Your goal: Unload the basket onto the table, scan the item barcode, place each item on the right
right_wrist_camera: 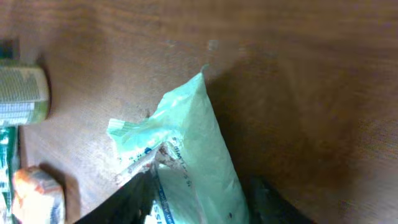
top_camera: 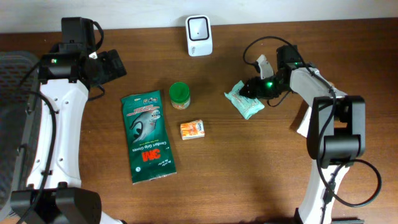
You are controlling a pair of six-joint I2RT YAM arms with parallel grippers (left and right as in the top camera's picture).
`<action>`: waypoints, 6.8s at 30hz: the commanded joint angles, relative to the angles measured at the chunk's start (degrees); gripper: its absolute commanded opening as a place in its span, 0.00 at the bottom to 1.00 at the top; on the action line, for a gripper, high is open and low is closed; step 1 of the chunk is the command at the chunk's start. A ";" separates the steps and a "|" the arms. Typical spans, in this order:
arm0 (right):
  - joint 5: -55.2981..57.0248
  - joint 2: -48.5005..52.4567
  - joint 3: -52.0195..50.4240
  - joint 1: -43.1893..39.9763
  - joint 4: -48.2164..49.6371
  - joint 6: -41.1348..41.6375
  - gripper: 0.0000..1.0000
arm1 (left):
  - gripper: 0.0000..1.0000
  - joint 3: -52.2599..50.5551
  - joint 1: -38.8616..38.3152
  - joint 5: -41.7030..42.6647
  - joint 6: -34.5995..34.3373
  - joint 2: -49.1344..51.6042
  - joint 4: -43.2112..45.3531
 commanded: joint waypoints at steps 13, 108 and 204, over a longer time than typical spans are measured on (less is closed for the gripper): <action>1.20 -1.33 1.88 0.07 -6.60 -2.71 0.04 | 0.99 0.57 0.15 0.17 0.87 -0.09 0.09; -6.36 1.57 2.38 -4.76 -14.51 -3.37 0.04 | 0.99 0.57 0.15 0.15 0.87 -0.09 0.09; 28.33 18.21 26.49 20.48 75.67 -41.70 0.04 | 0.99 0.57 0.15 0.15 0.87 -0.09 0.09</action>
